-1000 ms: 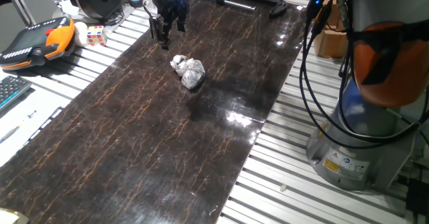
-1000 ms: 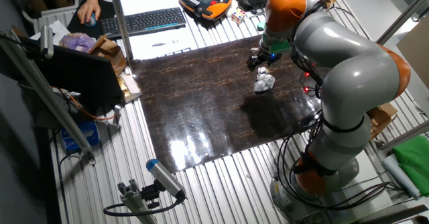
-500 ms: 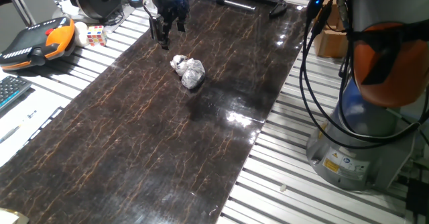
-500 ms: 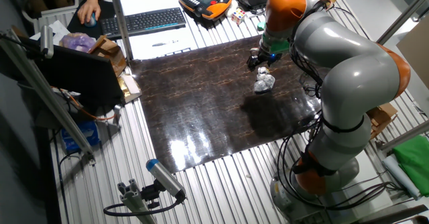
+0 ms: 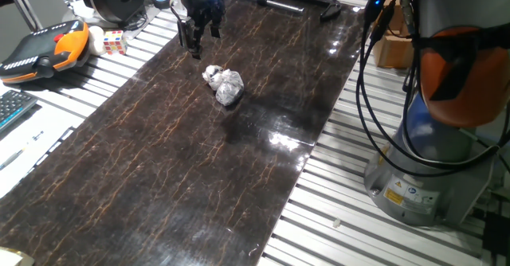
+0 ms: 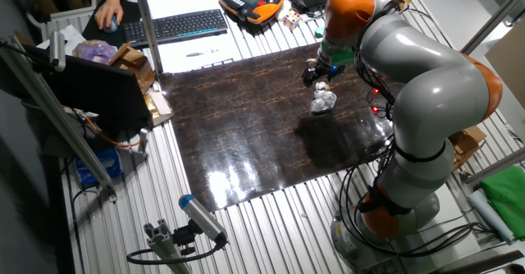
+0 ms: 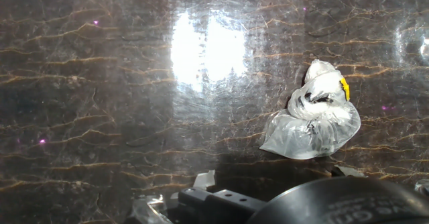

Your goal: Pick up a bag of things

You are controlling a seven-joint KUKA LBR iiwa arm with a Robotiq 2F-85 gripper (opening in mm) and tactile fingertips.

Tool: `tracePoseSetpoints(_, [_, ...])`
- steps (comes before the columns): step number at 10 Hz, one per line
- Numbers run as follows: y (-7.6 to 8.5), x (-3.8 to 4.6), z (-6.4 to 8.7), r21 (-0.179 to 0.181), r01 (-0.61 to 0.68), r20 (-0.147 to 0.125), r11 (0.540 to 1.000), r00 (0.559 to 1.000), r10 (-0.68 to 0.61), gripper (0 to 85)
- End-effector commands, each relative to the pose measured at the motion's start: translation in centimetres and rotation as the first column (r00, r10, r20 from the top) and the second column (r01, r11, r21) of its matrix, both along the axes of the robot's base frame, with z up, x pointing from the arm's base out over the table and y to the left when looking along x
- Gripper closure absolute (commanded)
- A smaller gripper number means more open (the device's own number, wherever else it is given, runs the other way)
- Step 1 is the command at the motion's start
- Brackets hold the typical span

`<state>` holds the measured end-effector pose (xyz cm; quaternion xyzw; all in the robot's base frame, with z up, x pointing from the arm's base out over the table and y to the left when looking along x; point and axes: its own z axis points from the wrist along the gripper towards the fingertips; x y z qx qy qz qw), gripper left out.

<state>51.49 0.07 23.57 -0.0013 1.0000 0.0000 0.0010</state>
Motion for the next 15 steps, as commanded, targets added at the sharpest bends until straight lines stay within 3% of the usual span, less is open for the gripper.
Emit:
tracePoseSetpoints(1, [0.0, 0.0, 0.0, 0.032, 0.039, -0.011, 0.999, 0.999, -0.038, 84.3])
tracePoseSetpoints(11, [-0.1, 0.09, -0.1, 0.032, 0.04, -0.012, 0.999, 0.999, -0.04, 84.3])
tracePoseSetpoints(15, [-1.5, 0.54, -1.9, 0.034, 0.031, -0.001, 0.999, 1.0, -0.031, 84.3])
